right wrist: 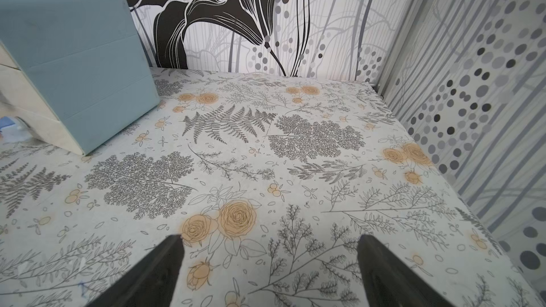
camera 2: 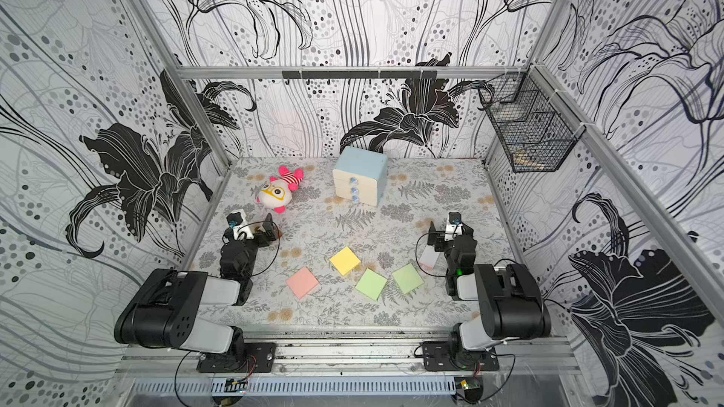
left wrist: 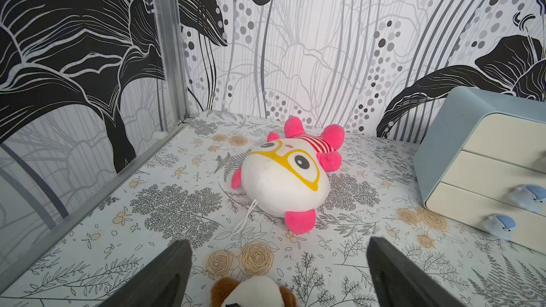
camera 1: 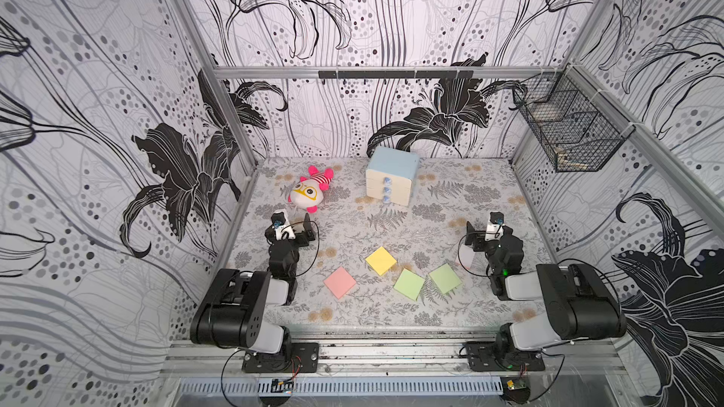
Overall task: Please put the sticky notes in the drawer by color
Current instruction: Adjust the storage box at the center of the board.
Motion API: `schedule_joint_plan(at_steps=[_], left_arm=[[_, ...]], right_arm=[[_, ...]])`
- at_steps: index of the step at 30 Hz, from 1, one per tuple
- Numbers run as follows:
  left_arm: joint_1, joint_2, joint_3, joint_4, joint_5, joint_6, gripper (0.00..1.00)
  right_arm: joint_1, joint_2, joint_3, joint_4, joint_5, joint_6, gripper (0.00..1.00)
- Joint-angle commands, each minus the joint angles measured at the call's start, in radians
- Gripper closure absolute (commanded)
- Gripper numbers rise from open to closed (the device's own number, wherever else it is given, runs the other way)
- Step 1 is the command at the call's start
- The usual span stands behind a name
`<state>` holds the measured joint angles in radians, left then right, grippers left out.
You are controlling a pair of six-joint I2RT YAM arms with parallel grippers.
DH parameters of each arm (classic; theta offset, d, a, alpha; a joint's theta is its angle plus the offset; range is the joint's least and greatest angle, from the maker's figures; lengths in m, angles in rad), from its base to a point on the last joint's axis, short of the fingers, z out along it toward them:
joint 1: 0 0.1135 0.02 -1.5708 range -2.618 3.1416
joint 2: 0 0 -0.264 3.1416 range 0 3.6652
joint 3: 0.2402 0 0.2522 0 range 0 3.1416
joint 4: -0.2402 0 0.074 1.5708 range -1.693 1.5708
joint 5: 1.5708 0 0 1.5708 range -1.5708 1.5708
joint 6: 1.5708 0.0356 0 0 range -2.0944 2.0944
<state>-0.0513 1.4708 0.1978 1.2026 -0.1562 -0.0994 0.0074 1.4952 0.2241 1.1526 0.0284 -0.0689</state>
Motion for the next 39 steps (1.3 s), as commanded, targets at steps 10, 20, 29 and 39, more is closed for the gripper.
schedule_joint_plan(at_steps=[10,20,29,39], left_arm=[[-0.004,0.004,0.012,0.017,0.010,0.009,0.02],[-0.004,0.002,0.007,0.025,0.008,0.010,0.03],[-0.038,-0.276,0.024,-0.205,-0.110,0.003,0.02],[-0.210,-0.121,0.442,-0.436,0.013,-0.117,0.02]], right_arm=[[-0.007,0.007,0.009,0.016,-0.012,-0.005,0.03],[-0.006,0.005,0.009,0.017,-0.010,-0.005,0.03],[-0.007,-0.264,0.132,-0.404,-0.091,0.019,0.03],[-0.007,-0.423,0.200,-0.558,-0.142,0.569,0.03]])
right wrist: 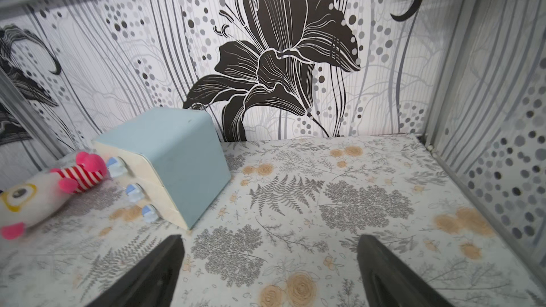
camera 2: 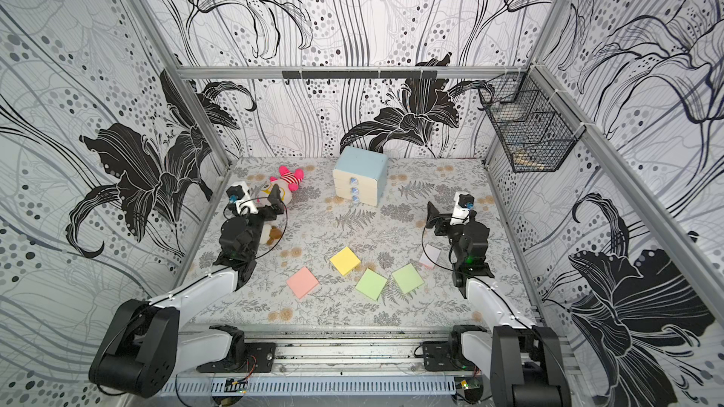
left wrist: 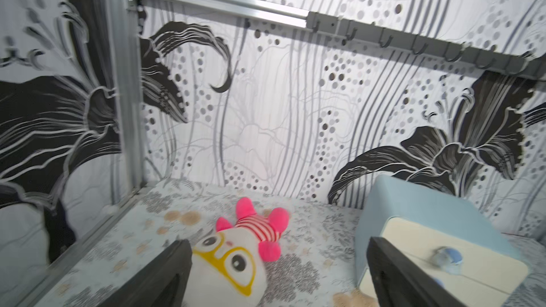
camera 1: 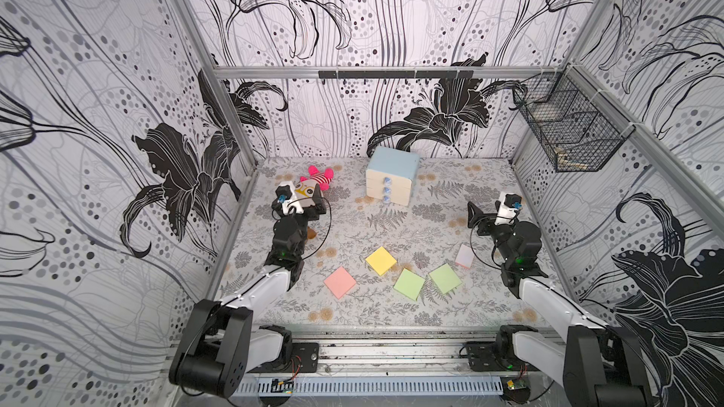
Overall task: Please put the sticky notes in the drawer by color
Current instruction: Adjust the storage box at the center of the board.
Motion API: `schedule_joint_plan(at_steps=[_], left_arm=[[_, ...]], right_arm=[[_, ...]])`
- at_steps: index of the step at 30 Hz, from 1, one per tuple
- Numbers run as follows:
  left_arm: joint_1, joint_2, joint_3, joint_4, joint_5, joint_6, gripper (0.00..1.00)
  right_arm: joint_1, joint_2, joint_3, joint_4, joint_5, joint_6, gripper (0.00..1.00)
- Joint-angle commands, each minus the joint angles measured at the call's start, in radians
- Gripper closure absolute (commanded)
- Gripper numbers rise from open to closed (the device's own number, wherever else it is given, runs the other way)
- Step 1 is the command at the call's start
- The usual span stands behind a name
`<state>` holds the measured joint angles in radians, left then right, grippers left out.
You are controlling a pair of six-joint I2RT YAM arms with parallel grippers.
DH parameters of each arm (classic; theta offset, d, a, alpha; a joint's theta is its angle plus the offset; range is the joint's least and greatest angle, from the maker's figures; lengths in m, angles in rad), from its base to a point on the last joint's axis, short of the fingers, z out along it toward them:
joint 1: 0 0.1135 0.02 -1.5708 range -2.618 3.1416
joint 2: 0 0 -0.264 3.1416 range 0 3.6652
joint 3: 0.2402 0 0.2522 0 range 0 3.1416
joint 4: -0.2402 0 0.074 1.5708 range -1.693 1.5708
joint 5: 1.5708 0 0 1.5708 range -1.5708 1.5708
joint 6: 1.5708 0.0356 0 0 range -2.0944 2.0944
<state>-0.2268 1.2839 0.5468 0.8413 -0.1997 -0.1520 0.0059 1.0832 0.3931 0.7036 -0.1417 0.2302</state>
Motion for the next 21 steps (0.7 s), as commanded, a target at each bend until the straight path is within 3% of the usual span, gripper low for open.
schedule_joint_plan(at_steps=[1,4,12,21], left_arm=[[-0.045,0.113,0.149,-0.092,0.072,-0.097,0.02],[-0.076,0.248,0.339,-0.199,0.108,-0.160,0.02],[-0.113,0.649,0.879,-0.511,0.277,-0.300,0.03],[-0.124,0.900,1.184,-0.659,0.402,-0.413,0.03]], right_arm=[[-0.005,-0.011,0.029,-0.120,0.036,0.331,0.03],[-0.005,-0.008,-0.015,-0.022,-0.016,0.382,0.03],[-0.002,-0.047,0.012,-0.144,-0.065,0.361,0.03],[-0.002,-0.064,0.039,-0.252,-0.159,0.307,0.03]])
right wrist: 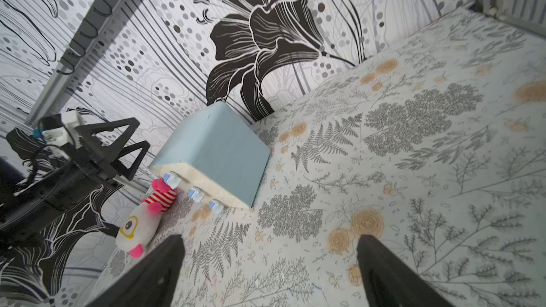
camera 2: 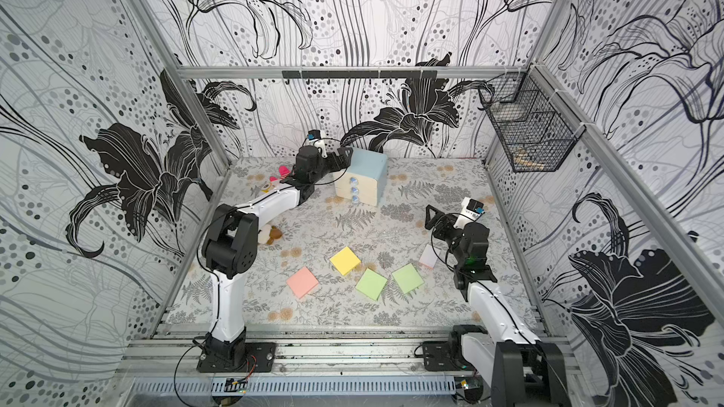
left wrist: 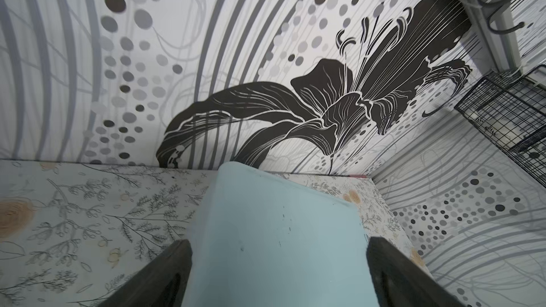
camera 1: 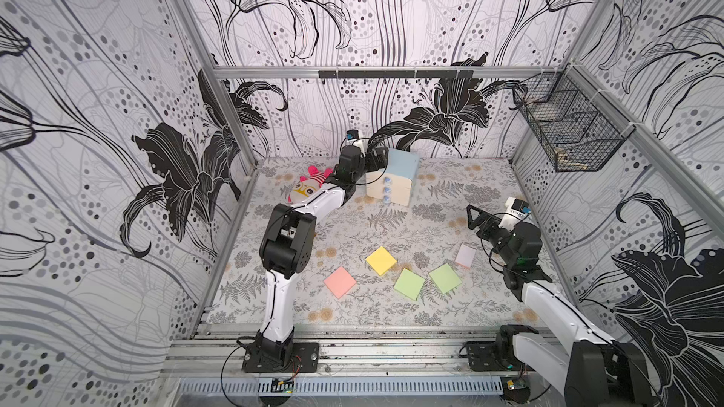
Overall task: Please put the sticky notes in the drawer by color
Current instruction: Adjust the storage box at the center of the board.
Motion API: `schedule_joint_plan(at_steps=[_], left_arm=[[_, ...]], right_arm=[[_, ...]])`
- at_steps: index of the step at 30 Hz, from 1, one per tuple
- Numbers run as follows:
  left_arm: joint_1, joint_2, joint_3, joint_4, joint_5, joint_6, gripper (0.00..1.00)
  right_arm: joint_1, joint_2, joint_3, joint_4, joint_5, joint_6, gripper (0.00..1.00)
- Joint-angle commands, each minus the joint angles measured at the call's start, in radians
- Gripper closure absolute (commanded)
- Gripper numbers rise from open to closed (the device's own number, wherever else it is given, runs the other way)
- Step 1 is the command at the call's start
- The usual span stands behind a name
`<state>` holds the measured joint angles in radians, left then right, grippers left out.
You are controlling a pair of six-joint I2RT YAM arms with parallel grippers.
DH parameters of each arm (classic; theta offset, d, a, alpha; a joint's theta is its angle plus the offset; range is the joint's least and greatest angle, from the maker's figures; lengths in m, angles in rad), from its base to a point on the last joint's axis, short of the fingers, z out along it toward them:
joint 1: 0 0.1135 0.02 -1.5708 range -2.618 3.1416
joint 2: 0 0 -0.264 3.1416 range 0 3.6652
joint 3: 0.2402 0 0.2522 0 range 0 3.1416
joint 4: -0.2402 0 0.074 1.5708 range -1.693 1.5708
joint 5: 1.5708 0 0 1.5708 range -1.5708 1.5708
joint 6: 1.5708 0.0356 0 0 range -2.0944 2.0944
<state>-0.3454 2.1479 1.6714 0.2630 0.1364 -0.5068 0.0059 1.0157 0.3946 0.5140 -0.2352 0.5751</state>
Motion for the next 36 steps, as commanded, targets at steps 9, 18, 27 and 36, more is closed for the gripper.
schedule_joint_plan(at_steps=[9,18,27,36], left_arm=[[-0.033,0.005,-0.050,-0.017,0.121,-0.098,0.09],[-0.074,-0.129,-0.273,0.124,0.144,-0.185,0.19],[-0.077,-0.090,-0.223,0.070,0.124,-0.175,0.21],[-0.076,-0.060,-0.199,0.071,0.124,-0.200,0.21]], right_arm=[[0.028,0.060,0.118,-0.109,-0.107,-0.060,0.03],[0.191,0.248,0.303,-0.141,0.022,-0.075,0.05],[0.246,0.571,0.581,-0.044,0.075,-0.017,0.10],[0.246,0.908,0.960,-0.177,0.009,-0.076,0.15]])
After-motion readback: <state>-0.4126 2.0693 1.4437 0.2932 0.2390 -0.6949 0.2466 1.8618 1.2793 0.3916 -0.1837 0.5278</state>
